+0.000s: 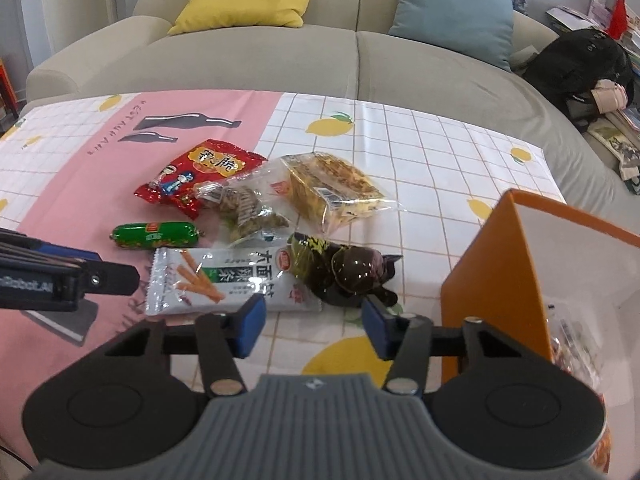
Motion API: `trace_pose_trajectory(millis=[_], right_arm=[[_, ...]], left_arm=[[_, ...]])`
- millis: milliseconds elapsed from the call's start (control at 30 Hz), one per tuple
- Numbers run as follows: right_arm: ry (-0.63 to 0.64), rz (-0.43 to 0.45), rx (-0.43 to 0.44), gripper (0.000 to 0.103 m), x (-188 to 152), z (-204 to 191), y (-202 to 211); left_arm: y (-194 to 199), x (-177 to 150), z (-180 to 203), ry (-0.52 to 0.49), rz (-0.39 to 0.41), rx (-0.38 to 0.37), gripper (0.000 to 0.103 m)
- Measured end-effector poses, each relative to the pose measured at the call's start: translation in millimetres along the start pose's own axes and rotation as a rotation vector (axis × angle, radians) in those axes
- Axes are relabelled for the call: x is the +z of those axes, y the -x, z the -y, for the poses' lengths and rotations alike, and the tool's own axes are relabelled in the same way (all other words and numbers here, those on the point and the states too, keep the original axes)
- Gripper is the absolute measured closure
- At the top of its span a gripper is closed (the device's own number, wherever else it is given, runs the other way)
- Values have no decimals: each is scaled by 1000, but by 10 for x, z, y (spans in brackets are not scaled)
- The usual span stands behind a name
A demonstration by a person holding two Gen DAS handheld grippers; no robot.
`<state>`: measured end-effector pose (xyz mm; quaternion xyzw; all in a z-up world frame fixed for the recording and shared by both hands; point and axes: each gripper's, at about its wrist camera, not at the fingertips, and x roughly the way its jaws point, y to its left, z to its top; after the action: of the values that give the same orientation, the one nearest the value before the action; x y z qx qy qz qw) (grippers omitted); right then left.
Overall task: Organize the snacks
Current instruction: 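Move both tools back over the snacks on the table, then grasp the white spicy-strip packet with the left tool while the right tool grasps the dark wrapped candy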
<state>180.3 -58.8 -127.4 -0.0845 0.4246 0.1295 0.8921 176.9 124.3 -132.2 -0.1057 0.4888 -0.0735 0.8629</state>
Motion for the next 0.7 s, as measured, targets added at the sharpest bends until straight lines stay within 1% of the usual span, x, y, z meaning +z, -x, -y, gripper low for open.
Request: trace_pose_trajectory(millis=[67,133,233,300,333,400,433,467,533,567,633,700], right_arm=[[14,10,4,54,21,-12,-56],[31,20,2,56,49,-29,-99],[53,33,1,64,106,-47,-178],[55,34,3,76,136,-43,-231],[54,34,7,80,147,-41,-255],[47,32,15,95,154,-27,-280],[41,29,24,99,145,-19,-279],[34,27,29,99,135,-12,-272],[32,29,28,100,94,2,-230],[34,30,30,100,69,10,-207],[31,27,37,101,16,36,-160],[21,21,46,101,-32,73,-120]], left_arm=[[-56,26,1,-2,1,2,57],[-103,68,44,-43,4,1,57],[-180,148,115,-103,-2,-5,57],[-221,200,153,-130,-4,-20,57],[-247,226,177,-147,-4,-26,57],[-290,267,235,-191,-9,-38,57],[-321,284,273,-223,-17,-46,57],[-344,292,309,-257,-25,-54,56],[-381,289,386,-335,-35,-64,47],[-399,285,418,-372,-41,-64,38],[-422,265,479,-453,-44,-64,36],[-448,248,533,-534,-60,-73,31]])
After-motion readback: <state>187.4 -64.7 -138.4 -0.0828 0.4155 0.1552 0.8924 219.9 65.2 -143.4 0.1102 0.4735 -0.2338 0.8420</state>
